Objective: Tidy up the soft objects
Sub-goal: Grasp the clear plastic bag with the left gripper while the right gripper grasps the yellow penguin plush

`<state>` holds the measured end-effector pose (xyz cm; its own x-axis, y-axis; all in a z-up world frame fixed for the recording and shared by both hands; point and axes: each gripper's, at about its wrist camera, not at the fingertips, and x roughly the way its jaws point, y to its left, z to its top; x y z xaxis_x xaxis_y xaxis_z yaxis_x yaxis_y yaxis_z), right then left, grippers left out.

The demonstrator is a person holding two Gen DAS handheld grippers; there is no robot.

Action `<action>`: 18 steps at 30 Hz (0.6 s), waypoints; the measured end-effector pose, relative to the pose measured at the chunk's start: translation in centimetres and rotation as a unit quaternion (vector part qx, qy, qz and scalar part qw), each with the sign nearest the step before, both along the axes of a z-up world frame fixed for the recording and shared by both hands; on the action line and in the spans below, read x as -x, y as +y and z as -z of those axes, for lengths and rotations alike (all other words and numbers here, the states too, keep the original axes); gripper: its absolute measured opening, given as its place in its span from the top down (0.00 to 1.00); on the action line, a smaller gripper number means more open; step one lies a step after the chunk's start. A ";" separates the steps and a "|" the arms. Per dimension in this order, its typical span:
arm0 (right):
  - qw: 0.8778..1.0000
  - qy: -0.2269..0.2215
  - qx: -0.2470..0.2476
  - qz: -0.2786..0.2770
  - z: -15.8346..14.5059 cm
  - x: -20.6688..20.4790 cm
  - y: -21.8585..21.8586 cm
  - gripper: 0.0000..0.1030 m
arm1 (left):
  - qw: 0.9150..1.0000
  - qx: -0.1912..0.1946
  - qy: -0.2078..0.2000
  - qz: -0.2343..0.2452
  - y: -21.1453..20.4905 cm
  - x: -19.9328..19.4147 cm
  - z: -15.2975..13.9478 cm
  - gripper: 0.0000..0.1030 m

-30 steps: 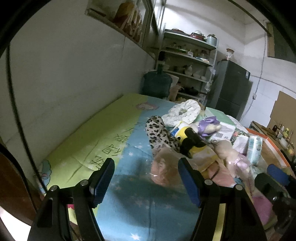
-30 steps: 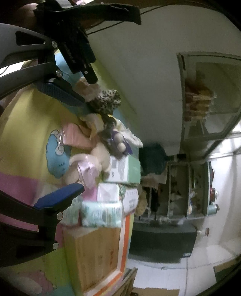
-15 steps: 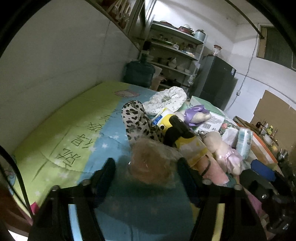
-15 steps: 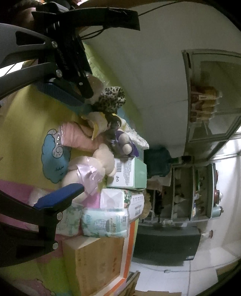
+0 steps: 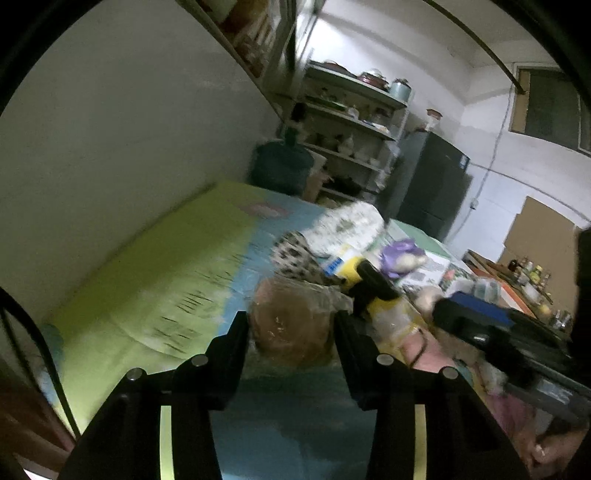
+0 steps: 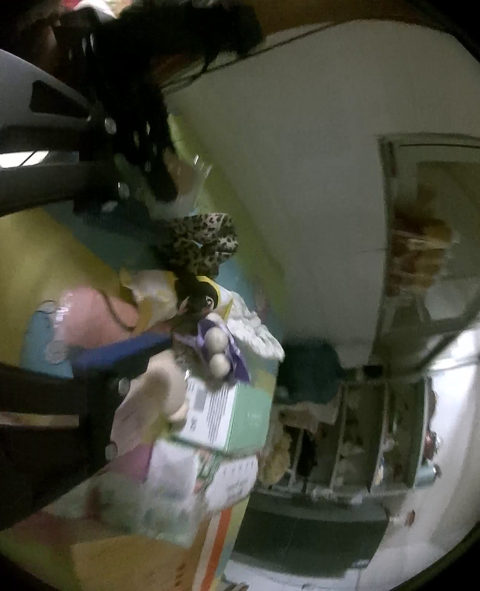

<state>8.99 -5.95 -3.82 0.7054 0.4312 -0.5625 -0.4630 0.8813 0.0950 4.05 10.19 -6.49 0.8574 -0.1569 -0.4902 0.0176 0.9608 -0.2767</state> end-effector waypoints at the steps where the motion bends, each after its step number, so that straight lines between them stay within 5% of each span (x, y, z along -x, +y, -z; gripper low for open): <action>1: 1.000 0.011 0.005 -0.007 0.3 -0.9 0.5 0.52 | 1.000 -0.003 -0.001 -0.005 0.3 0.1 -0.2 0.55; 10: 0.994 0.046 0.096 -0.022 2.4 -4.3 4.1 0.53 | 1.000 -0.005 -0.005 -0.016 1.4 0.5 -0.5 0.55; 11: 0.994 0.048 0.101 -0.021 2.6 -4.5 4.0 0.60 | 1.000 -0.003 -0.005 -0.015 1.4 0.5 -0.5 0.55; 18: 0.995 0.043 0.091 -0.019 2.7 -3.9 3.9 0.64 | 1.000 -0.003 -0.006 -0.018 1.3 0.6 -0.6 0.55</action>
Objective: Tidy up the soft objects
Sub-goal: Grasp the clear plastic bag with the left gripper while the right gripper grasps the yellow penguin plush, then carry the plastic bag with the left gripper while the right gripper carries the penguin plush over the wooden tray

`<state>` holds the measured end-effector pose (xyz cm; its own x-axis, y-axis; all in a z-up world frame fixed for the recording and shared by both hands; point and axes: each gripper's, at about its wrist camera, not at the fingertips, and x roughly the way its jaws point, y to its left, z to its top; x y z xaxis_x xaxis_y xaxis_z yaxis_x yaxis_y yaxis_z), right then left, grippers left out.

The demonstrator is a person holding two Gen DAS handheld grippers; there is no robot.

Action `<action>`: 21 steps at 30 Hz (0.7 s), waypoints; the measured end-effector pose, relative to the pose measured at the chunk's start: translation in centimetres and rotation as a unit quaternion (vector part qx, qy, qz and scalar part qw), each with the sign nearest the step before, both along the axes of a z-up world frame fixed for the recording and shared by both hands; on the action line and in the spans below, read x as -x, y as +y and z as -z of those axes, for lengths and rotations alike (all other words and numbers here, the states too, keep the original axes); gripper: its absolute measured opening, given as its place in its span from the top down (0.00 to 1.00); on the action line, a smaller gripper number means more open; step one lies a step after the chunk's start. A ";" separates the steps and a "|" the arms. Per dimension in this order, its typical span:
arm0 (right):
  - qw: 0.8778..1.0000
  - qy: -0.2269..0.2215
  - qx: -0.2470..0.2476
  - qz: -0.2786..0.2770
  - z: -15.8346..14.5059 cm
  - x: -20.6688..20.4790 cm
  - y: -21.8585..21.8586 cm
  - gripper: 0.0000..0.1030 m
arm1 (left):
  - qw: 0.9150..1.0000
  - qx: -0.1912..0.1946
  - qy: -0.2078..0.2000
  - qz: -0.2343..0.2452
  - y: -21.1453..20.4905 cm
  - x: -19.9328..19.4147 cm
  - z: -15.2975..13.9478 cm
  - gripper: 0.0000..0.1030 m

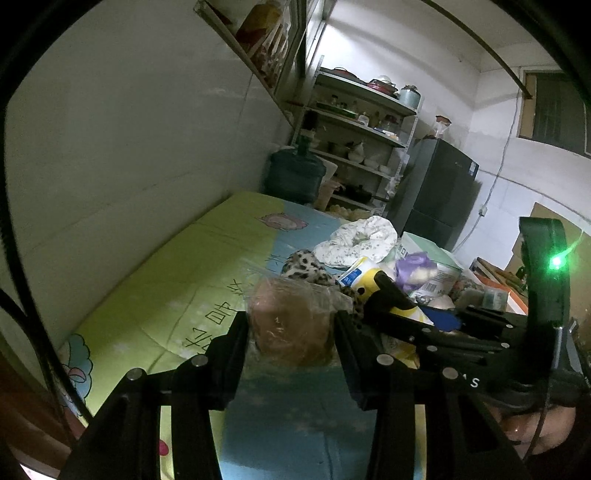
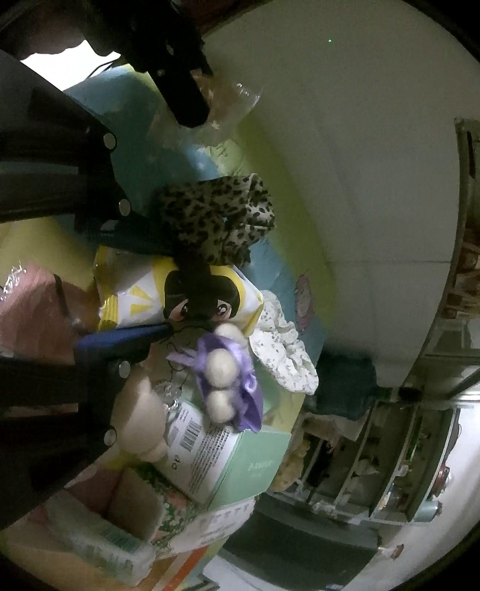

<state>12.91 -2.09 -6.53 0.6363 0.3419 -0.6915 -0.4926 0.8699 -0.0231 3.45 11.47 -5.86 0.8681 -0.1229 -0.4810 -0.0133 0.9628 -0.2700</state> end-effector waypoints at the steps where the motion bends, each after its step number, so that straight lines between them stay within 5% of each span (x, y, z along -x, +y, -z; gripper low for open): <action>1: 1.000 -0.003 -0.006 -0.001 -0.1 0.2 -0.1 0.64 | 1.000 -0.001 -0.001 0.000 -0.1 0.1 0.0 0.55; 21: 0.991 -0.071 -0.105 0.034 -8.2 3.9 -7.5 0.65 | 0.999 -0.015 -0.033 0.035 -5.1 -1.1 -4.8 0.55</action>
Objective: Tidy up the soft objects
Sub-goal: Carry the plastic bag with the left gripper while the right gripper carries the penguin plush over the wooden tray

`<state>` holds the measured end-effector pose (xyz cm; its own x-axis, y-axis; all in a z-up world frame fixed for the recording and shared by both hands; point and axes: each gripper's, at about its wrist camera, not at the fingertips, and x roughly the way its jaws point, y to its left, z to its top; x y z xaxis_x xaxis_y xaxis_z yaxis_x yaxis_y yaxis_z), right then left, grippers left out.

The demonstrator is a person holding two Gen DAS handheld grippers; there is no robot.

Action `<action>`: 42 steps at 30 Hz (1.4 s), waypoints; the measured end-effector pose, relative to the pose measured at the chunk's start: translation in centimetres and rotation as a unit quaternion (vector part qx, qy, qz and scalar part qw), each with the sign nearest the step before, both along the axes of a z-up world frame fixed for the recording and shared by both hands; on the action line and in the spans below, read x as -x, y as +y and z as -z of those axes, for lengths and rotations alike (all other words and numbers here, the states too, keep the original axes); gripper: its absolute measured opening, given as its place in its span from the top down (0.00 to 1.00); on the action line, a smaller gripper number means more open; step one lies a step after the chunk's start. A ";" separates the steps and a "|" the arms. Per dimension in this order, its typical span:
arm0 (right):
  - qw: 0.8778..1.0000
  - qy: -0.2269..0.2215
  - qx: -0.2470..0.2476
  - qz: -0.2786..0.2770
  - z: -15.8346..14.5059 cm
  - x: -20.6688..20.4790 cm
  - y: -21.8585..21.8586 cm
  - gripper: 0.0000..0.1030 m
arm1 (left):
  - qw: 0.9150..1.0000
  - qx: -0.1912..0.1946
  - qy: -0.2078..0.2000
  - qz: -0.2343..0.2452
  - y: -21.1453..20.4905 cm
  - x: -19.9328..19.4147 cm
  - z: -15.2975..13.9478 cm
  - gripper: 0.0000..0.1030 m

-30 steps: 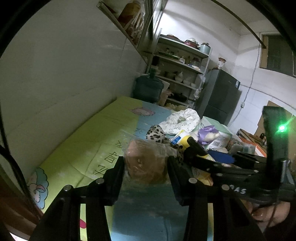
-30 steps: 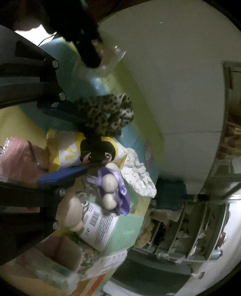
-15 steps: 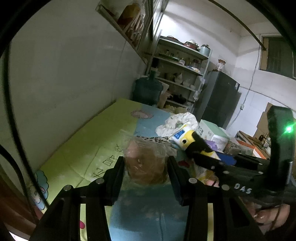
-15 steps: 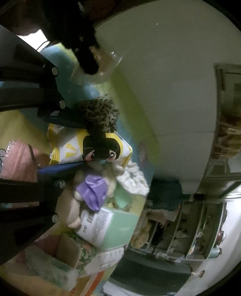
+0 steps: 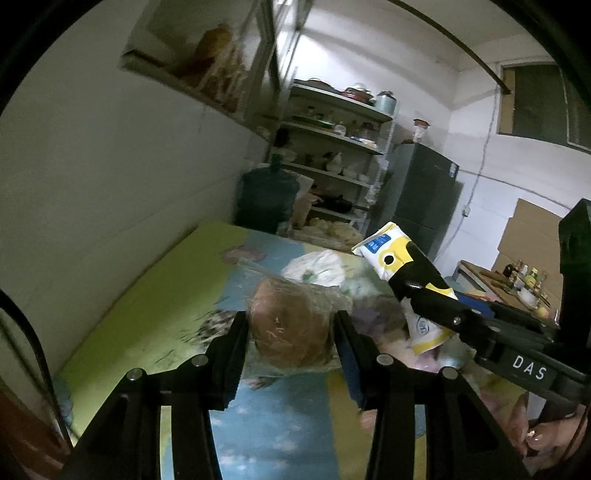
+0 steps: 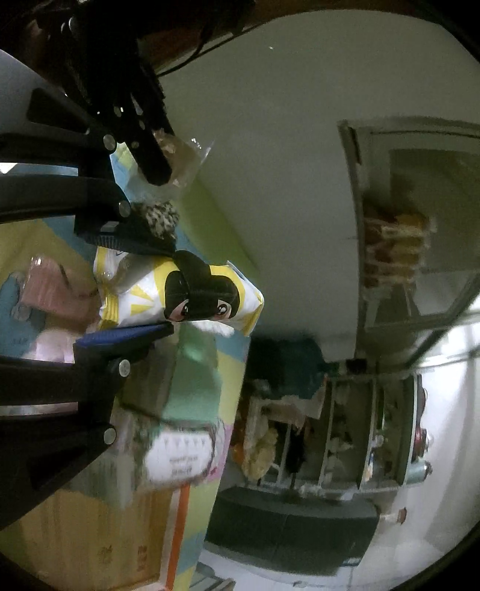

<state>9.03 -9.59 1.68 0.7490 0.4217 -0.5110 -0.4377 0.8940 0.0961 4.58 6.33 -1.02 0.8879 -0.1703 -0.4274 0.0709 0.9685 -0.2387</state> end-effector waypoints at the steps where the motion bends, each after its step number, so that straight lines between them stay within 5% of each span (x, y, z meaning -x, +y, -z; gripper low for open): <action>1: 1.000 -0.002 -0.004 0.006 -0.3 0.1 -0.8 0.65 | 1.000 -0.003 -0.003 0.007 -0.8 -0.2 -0.4 0.55; 21: 0.988 -0.016 -0.030 0.152 -2.0 1.6 -17.9 0.65 | 0.990 -0.018 -0.003 0.140 -16.0 -4.4 -4.1 0.55; 42: 0.961 0.025 -0.023 0.274 1.2 3.3 -33.7 0.65 | 0.972 -0.019 0.053 0.230 -30.9 -7.9 -1.8 0.55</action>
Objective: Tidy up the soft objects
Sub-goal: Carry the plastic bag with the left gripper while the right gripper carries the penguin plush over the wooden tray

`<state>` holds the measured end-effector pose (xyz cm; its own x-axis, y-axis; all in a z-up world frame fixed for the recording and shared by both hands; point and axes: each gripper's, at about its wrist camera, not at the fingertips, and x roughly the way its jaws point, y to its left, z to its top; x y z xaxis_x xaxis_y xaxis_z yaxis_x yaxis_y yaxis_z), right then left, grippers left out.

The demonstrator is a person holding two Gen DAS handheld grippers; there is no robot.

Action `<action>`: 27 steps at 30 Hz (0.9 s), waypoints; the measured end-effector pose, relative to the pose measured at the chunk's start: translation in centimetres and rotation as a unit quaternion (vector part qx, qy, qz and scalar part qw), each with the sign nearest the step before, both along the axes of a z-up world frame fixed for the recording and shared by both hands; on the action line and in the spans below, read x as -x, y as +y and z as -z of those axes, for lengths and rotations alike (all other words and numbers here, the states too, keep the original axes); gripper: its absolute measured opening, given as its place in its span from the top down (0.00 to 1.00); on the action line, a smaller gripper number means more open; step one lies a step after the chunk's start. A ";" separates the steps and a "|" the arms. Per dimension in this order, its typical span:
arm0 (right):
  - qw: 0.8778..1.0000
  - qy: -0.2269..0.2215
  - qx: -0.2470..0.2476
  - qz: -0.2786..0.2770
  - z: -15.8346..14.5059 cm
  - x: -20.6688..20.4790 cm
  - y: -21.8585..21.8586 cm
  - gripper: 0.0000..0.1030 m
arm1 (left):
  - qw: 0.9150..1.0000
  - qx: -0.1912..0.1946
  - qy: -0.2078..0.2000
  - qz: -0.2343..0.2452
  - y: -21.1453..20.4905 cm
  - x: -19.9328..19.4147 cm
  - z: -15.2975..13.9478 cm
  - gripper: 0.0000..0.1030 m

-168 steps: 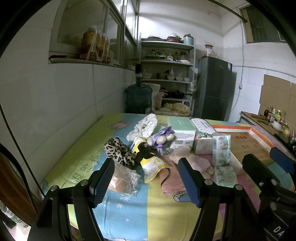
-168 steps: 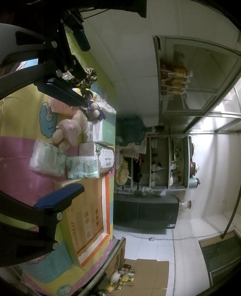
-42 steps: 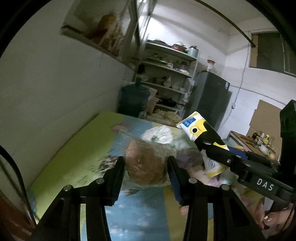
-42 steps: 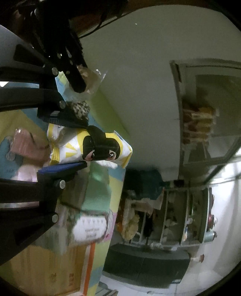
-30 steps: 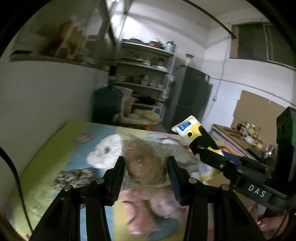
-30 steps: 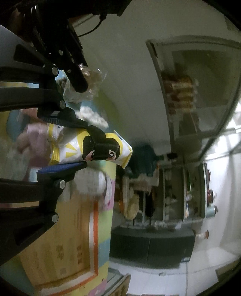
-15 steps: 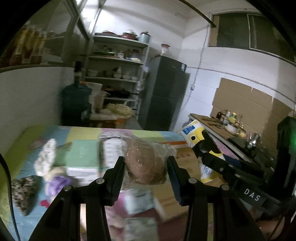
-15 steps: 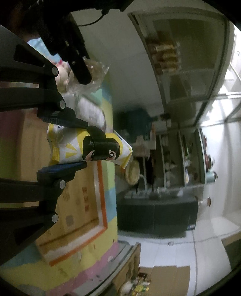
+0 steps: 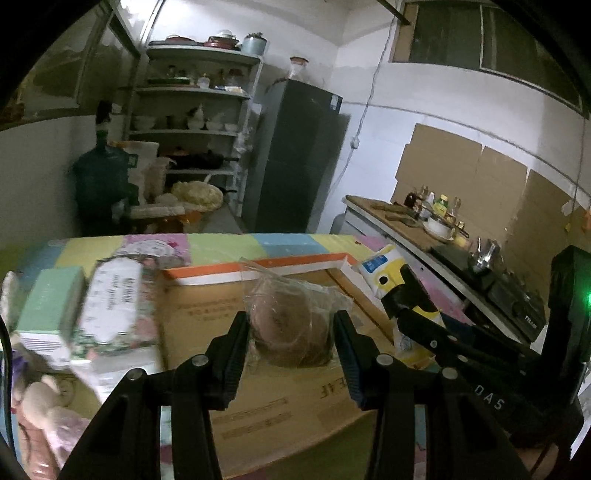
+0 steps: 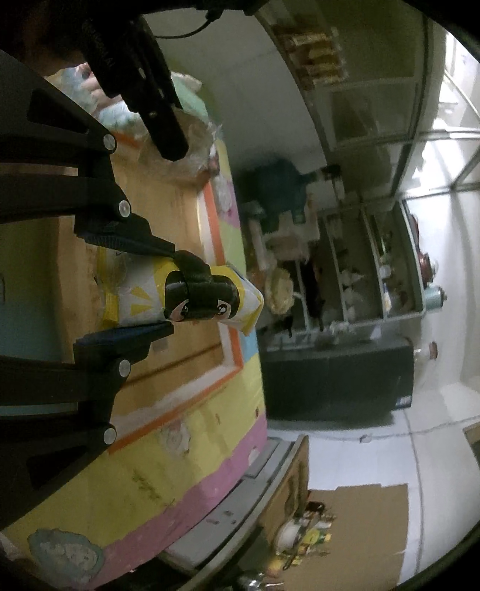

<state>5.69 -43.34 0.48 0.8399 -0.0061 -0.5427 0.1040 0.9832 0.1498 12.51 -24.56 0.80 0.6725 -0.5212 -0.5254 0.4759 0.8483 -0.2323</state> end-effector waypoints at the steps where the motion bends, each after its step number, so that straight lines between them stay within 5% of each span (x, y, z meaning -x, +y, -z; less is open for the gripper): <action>1: 1.000 0.003 0.000 0.003 0.2 0.0 -0.3 0.65 | 1.000 -0.002 0.002 0.001 -0.5 -0.2 0.1 0.55; 27: 0.998 0.069 0.003 0.008 4.4 -2.6 -4.9 0.65 | 0.996 -0.049 0.075 0.018 -7.3 -3.7 5.4 0.55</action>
